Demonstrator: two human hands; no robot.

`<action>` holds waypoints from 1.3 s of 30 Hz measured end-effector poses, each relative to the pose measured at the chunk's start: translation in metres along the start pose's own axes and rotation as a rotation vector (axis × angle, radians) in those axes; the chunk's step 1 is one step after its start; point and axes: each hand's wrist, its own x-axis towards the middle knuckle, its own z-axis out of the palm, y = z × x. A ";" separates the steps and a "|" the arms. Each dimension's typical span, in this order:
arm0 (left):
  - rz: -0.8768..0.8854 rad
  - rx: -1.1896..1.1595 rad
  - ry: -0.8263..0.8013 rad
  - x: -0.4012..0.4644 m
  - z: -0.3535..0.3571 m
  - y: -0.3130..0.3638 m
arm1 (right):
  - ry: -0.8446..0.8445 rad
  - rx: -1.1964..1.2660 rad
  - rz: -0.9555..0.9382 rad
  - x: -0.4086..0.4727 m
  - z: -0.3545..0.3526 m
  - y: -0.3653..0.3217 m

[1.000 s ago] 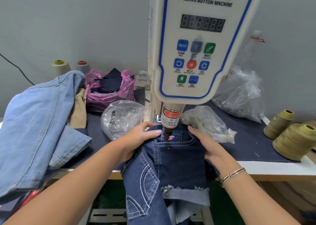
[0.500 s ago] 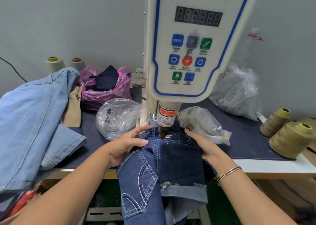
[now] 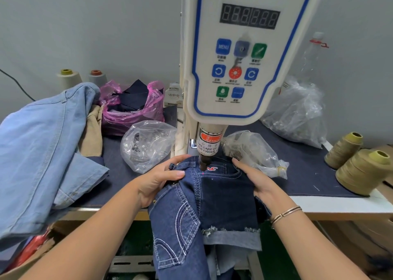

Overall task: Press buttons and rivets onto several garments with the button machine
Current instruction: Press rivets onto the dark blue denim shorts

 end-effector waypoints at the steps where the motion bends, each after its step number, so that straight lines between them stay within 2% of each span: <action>1: 0.001 0.010 0.004 0.000 0.000 -0.001 | -0.004 0.003 0.004 0.000 0.000 0.000; 19: -0.032 0.017 0.022 0.001 -0.004 -0.002 | 0.007 -0.008 0.019 -0.011 0.008 -0.004; 23: -0.063 0.026 0.006 -0.002 -0.002 0.001 | -0.019 0.044 0.034 -0.020 0.013 -0.002; 26: -0.082 0.112 -0.012 -0.008 0.001 0.007 | -0.105 0.069 0.084 -0.034 0.015 0.007; 30: -0.139 0.198 -0.138 -0.025 -0.001 0.013 | -0.228 -0.148 0.080 -0.052 0.012 0.015; 33: -0.143 0.261 -0.190 -0.034 0.007 0.023 | -0.333 -0.299 -0.047 -0.058 0.020 0.009; 35: -0.143 0.305 -0.216 -0.037 0.021 0.034 | -0.305 -0.480 -0.145 -0.062 0.034 0.002; 39: -0.116 0.387 -0.084 -0.039 0.048 0.046 | -0.355 -0.899 -0.270 -0.076 0.059 -0.003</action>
